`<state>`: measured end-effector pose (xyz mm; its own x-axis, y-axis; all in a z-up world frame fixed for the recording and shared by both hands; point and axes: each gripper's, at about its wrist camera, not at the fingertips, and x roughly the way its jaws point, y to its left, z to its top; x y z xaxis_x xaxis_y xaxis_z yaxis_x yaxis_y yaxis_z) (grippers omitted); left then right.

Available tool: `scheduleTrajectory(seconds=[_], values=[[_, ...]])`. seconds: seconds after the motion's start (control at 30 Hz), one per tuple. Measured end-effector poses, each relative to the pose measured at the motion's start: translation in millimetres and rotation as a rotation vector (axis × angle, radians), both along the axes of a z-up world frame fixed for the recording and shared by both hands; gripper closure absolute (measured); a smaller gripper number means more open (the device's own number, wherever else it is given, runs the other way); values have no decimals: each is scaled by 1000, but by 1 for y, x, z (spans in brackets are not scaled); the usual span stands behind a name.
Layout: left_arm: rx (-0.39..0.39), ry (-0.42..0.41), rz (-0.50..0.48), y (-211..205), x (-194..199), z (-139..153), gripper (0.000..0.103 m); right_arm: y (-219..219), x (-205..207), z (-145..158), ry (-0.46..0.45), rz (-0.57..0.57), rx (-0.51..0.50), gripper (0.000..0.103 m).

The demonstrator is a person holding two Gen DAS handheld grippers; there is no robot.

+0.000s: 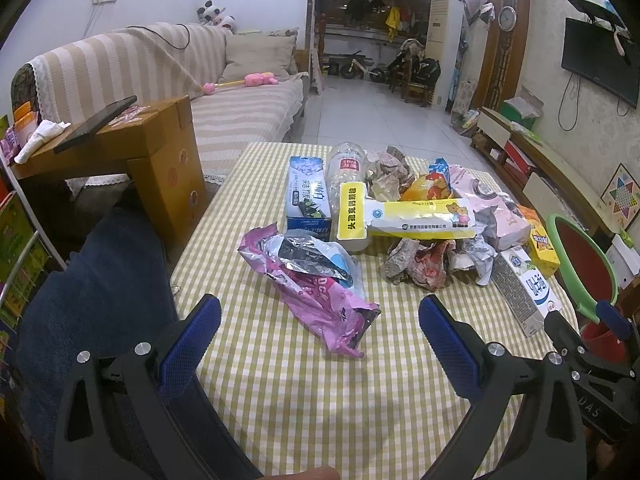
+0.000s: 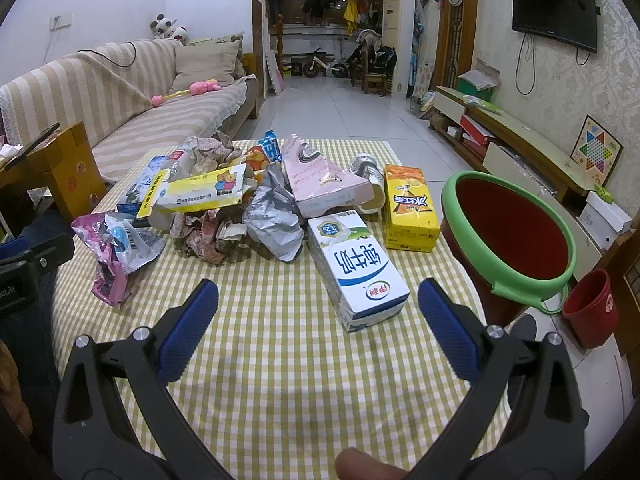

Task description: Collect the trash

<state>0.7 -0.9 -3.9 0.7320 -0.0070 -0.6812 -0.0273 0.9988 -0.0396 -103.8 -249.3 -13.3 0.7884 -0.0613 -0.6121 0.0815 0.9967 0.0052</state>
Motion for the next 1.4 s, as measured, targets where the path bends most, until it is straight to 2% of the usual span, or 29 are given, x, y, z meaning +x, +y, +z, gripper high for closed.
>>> scheduleTrajectory(seconds=[0.3,0.37,1.4], values=[[2,-3,-1,-10,-4,-4,8,0,-1,-1,1,-1,-2,5],[-5,3,0,1,0,1,8,0,-1,-1,0,-1,-1,5],[-11,7,1,2,1,0,8,-1,-1,0,3,-2,-4,5]])
